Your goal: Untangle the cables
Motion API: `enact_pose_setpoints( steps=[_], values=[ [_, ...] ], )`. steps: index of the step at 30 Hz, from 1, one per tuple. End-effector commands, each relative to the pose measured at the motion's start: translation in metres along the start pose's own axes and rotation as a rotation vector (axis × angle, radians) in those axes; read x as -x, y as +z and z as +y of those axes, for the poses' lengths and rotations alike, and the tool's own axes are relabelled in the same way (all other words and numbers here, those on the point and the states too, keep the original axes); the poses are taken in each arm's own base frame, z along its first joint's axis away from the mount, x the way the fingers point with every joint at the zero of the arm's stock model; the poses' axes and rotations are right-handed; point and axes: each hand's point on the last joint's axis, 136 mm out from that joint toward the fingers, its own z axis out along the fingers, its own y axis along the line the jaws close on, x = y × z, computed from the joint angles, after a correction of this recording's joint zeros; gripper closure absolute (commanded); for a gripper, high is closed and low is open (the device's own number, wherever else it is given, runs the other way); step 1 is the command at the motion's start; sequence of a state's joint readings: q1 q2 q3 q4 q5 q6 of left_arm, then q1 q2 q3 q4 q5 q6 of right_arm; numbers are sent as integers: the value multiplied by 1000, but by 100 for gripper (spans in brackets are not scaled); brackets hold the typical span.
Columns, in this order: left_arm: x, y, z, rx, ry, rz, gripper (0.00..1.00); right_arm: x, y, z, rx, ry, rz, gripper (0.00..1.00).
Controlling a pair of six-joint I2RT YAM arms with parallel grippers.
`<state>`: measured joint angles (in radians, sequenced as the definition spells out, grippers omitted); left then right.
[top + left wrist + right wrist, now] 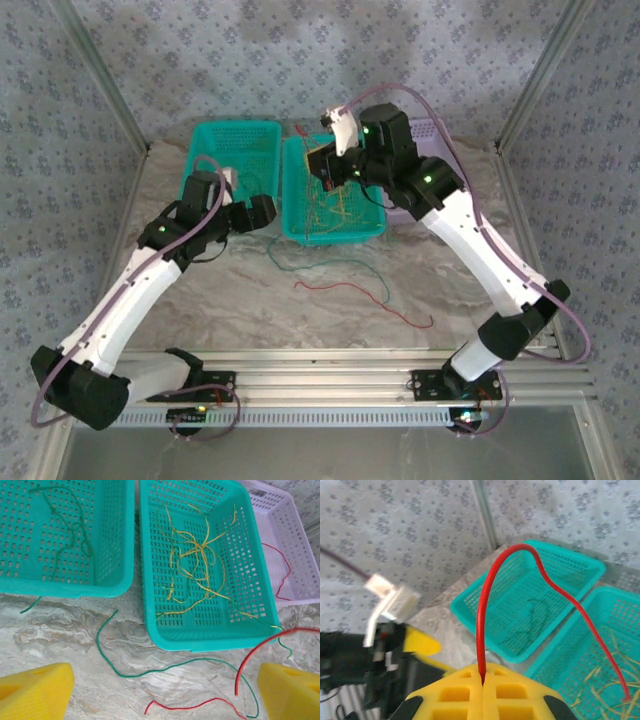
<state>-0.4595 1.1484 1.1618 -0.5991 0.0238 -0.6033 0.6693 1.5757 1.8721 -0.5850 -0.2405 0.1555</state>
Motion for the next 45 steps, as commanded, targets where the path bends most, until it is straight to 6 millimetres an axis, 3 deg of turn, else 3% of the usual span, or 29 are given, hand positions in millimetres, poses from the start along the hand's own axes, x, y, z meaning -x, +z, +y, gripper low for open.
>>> enact_pose_setpoints(
  steps=[1, 5, 11, 17, 24, 30, 35, 42, 43, 45],
  values=[
    [-6, 5, 11, 29, 11, 0, 6, 24, -13, -45, -173, -49, -61, 100],
    [-12, 11, 12, 23, 10, 18, 6, 45, -39, -118, -439, -40, -145, 100],
    [-16, 17, 12, 19, 6, 37, 6, 42, -55, -214, -637, 38, -152, 100],
    [-19, 18, 12, 15, 4, 41, 6, 16, -61, -314, -798, 125, -102, 100],
    [-22, 21, 11, 19, 6, 51, 6, -48, -21, -382, -817, 214, 56, 100],
    [-24, 21, 13, 27, 9, 46, 6, -101, 11, -414, -829, 240, 177, 100],
    [-27, 22, 12, 27, 9, 51, 6, -141, 29, -423, -795, 311, 262, 100],
    [-29, 23, 11, 32, 20, 54, 6, -164, 41, -430, -775, 364, 301, 100],
    [-30, 23, 12, 35, 20, 56, 6, -172, 41, -429, -769, 383, 327, 98],
    [-31, 23, 11, 33, 21, 56, 6, -174, 41, -427, -759, 401, 336, 84]
  ],
)
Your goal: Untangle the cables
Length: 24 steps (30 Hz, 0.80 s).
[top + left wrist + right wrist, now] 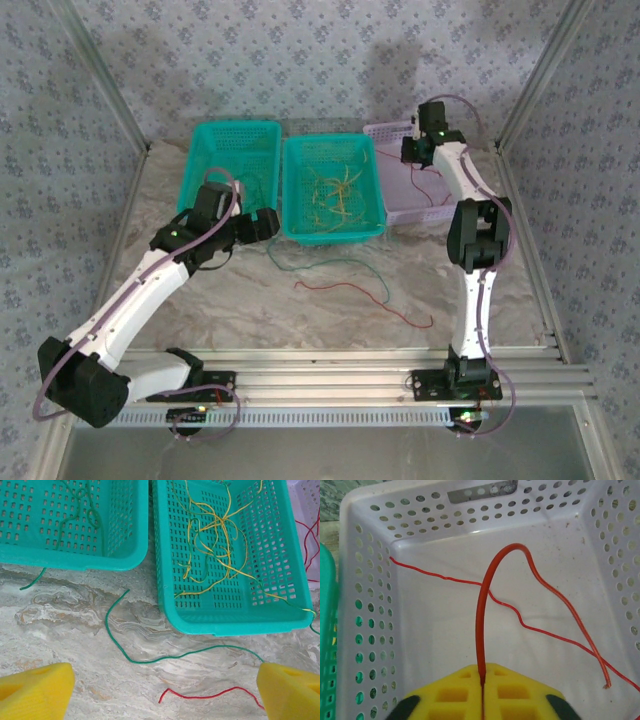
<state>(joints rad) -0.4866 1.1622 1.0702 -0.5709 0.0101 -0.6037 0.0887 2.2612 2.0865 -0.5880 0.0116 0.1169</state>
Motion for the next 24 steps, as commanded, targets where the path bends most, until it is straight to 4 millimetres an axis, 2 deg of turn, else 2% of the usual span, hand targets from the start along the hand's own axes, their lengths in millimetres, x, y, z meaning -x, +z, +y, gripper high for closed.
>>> enact_pose_setpoints(
  steps=[1, 3, 6, 10, 12, 14, 17, 18, 20, 22, 24],
  values=[
    [-1, 2, -2, -6, 6, -11, 6, -2, -2, -2, 20, 39, 35, 77],
    [-1, 2, -2, -6, 7, -10, 6, 3, -10, 1, 31, 52, 23, 63],
    [-3, 3, -3, -5, 9, -4, 6, 24, -37, 5, 44, 72, -49, 56],
    [-3, 3, -3, -7, 9, -5, 6, 58, -94, 19, 65, 67, -190, 49],
    [-4, 3, -5, -11, 11, -3, 6, 66, -126, 30, 79, 48, -243, 48],
    [-7, 3, -7, -16, 14, 0, 6, 64, -155, 45, 108, 25, -280, 45],
    [-14, 6, -9, -13, 25, 17, 6, 40, -197, 83, 183, -47, -305, 43],
    [-17, 8, -8, -10, 24, 22, 6, 24, -208, 98, 207, -82, -304, 42],
    [-21, 9, -5, -3, 21, 25, 6, -12, -223, 125, 251, -154, -292, 39],
    [-21, 7, -5, -5, 20, 22, 6, -59, -233, 148, 310, -208, -255, 39],
    [-21, 5, -5, -7, 22, 17, 6, -102, -236, 156, 334, -246, -199, 38]
  ],
)
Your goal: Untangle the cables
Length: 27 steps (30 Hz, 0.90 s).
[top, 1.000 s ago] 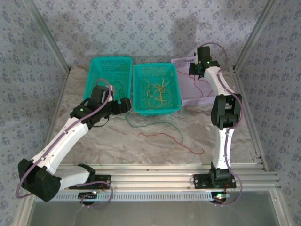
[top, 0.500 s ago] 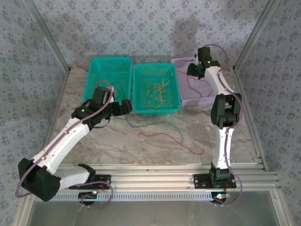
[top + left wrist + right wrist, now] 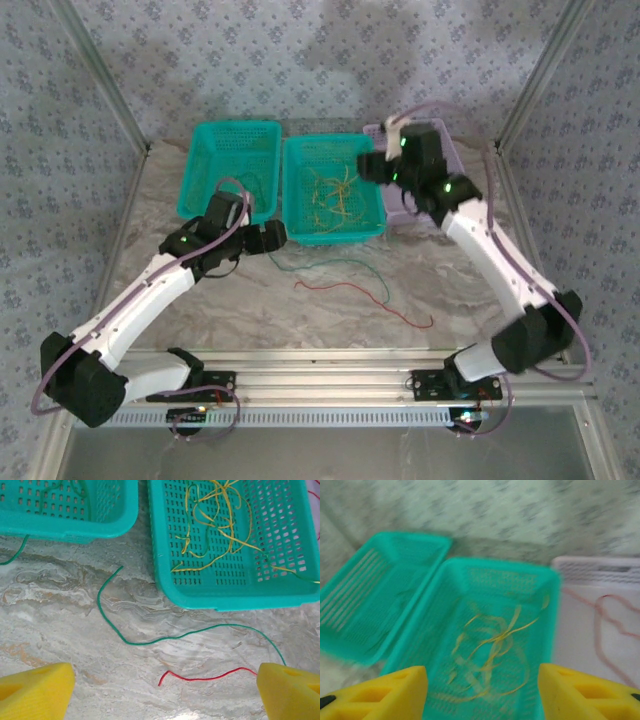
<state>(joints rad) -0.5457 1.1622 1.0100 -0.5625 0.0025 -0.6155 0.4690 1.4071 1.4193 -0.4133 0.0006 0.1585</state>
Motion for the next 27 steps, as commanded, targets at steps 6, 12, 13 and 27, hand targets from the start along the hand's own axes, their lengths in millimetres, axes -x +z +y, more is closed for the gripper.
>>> enact_pose_setpoints(
  steps=[6, 12, 13, 27],
  values=[
    [0, 1, -2, -18, -13, -19, 6, -152, -31, 32, 71, 15, 266, 38],
    [-27, 19, 2, 2, -11, 51, 7, -222, -49, 38, 49, -22, 399, 38],
    [-32, 21, 2, 7, -9, 62, 7, -232, -50, 35, 27, -39, 420, 38],
    [-61, 35, 2, 33, 5, 124, 7, -289, -17, -4, -143, -62, 581, 36]
  ],
)
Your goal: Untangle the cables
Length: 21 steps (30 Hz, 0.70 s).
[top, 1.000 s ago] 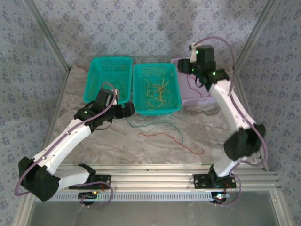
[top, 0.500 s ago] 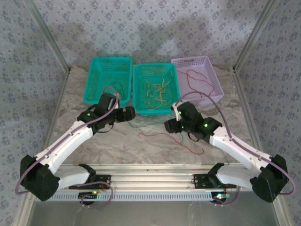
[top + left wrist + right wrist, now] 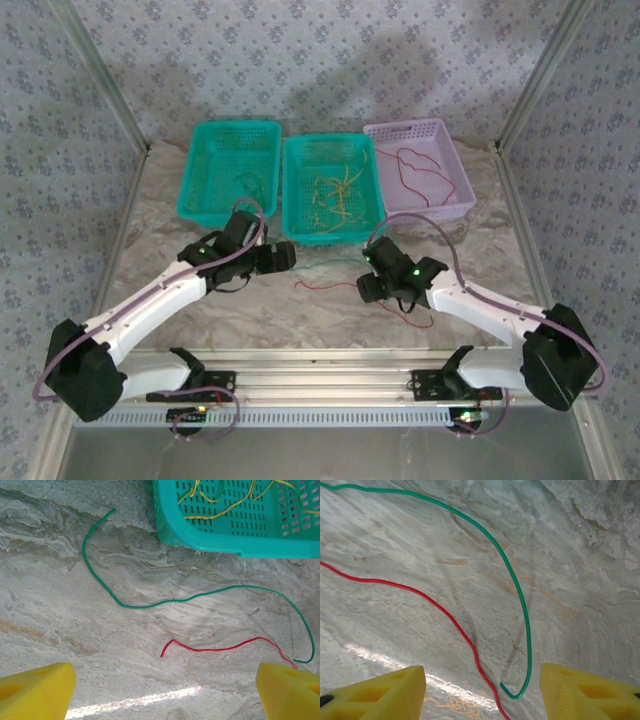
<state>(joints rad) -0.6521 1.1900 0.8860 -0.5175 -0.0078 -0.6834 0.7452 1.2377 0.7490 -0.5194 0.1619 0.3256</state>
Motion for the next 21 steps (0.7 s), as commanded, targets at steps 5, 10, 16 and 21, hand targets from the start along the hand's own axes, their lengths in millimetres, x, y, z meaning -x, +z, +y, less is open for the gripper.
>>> enact_pose_setpoints(
  steps=[5, 10, 16, 21],
  values=[
    [-14, 18, 0, 18, -3, 32, 8, -1, 23, -23, -67, 61, 43, 37],
    [-27, 30, -1, 31, 9, 69, 8, 0, 32, -24, -65, 57, 56, 38],
    [-30, 35, -1, 33, 9, 72, 8, -6, 45, -27, -54, 78, 90, 48],
    [-33, 40, -2, 30, 12, 88, 8, -2, 45, -23, -30, 78, 82, 49]
  ],
)
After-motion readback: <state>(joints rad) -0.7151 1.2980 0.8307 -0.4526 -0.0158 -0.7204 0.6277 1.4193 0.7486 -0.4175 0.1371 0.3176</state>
